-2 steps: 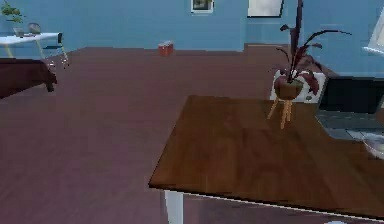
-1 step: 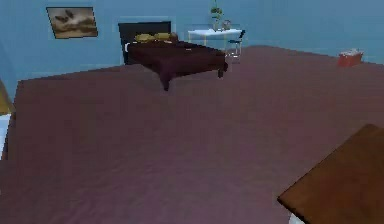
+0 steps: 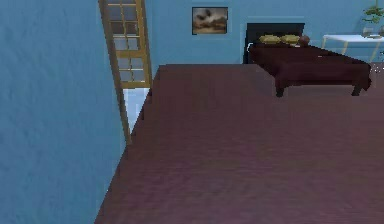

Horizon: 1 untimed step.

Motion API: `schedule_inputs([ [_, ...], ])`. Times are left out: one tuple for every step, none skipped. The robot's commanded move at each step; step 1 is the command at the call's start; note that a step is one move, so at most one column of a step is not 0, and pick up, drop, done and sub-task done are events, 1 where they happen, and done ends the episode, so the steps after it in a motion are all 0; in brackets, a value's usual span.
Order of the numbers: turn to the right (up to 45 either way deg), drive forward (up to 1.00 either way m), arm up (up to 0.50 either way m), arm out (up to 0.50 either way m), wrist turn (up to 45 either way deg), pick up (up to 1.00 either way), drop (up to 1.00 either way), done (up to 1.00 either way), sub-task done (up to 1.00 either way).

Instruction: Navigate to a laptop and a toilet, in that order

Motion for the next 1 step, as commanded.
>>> schedule_inputs([
  [0.0,1.0,0.0,0.0,0.0,0.0,0.0,0.0,0.0],
])
